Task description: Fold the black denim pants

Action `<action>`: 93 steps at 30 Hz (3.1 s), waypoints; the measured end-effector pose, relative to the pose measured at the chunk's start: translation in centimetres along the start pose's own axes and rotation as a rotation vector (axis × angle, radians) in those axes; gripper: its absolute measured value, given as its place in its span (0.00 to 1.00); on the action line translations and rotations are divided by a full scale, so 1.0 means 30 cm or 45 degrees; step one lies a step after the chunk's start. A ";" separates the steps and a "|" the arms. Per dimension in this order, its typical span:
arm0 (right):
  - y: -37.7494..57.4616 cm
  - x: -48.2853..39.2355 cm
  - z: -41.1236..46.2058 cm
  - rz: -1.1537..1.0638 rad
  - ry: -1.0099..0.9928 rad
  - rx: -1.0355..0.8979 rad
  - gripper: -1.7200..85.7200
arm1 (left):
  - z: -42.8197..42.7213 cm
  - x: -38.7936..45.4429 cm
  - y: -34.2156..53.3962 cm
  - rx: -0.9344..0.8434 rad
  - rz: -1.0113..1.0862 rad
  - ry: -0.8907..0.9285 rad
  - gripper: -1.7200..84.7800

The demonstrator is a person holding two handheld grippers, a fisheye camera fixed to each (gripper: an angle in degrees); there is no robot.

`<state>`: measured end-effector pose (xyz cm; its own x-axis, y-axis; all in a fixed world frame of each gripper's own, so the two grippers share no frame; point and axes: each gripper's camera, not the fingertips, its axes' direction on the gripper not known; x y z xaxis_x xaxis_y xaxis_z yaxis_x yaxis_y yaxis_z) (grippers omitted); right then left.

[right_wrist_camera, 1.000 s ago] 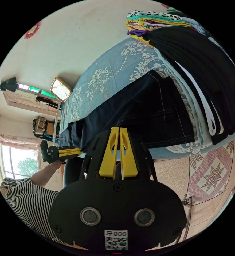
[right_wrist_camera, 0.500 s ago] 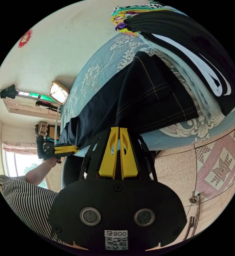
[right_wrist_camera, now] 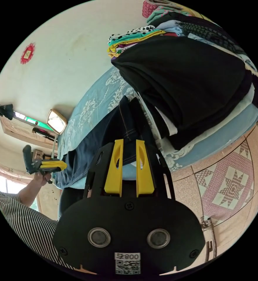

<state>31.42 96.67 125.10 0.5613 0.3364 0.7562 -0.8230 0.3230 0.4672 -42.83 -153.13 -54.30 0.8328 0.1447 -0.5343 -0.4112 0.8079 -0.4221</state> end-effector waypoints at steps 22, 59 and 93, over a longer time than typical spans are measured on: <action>0.020 0.130 -0.039 -0.194 0.102 -0.102 0.06 | -0.071 -0.160 -1.036 -0.052 0.024 0.016 0.04; 0.074 0.065 -0.268 -0.091 0.003 -0.063 0.02 | 0.053 0.110 -1.210 -0.079 0.230 -0.145 0.02; -0.361 -1.118 0.373 -0.564 0.634 -0.141 0.02 | 1.036 -0.290 -0.273 0.151 -0.128 0.081 0.02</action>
<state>20.55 71.98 99.80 0.8385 0.5106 0.1903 -0.5074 0.6041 0.6145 -35.18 -143.26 -23.43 0.8409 0.0267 -0.5405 -0.2773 0.8790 -0.3880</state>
